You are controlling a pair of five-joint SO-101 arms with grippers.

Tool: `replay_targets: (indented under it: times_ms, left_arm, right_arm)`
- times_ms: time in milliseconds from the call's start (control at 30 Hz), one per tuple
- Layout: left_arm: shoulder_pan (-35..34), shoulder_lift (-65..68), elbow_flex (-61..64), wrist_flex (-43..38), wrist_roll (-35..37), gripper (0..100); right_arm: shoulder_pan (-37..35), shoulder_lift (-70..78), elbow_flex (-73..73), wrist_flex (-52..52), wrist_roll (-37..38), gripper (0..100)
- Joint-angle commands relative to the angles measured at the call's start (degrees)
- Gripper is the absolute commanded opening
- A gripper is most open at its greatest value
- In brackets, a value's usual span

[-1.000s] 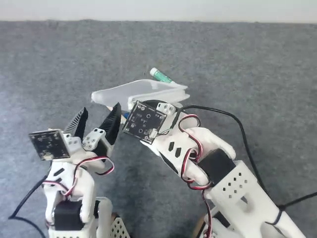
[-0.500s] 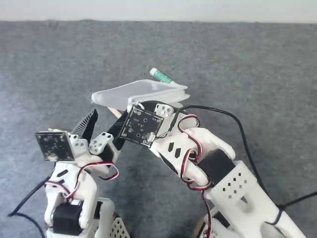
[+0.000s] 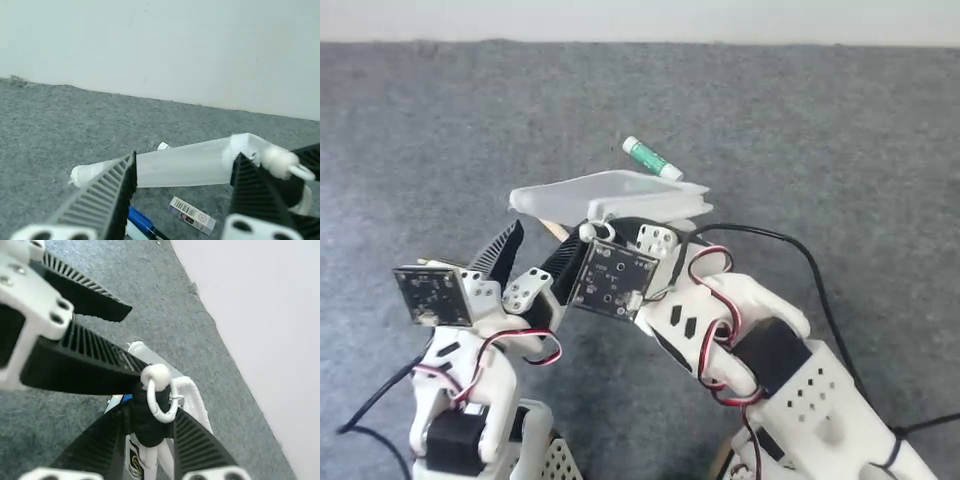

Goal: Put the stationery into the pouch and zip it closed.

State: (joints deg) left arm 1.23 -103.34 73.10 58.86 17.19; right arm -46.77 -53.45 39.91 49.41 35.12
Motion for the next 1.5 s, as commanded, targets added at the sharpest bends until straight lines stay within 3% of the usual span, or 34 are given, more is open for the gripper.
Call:
replay_targets:
  times_ms: [0, 467, 800, 1033, 1467]
  left_arm:
    - [0.4, -1.1, -2.5, 1.0, 0.6, 29]
    - [0.5, -1.1, -6.5, 4.6, 1.0, 29]
    - [0.6, -1.1, -9.8, 6.9, 1.0, 29]
    - [6.8, -1.1, -11.5, 10.6, 0.6, 29]
    - [7.5, -1.1, -10.0, 8.6, 0.6, 29]
  right_arm:
    - [-1.3, -2.2, -0.3, -0.2, 1.1, 0.7]
    - [-0.6, -3.4, 2.0, -1.8, 1.1, 0.7]
    - [-4.8, -14.4, 9.4, -7.3, 3.2, 0.7]
    - [-4.8, -16.7, 12.1, -8.8, 3.4, 0.6]
    - [-4.9, -17.0, 14.1, -8.7, 3.5, 0.6]
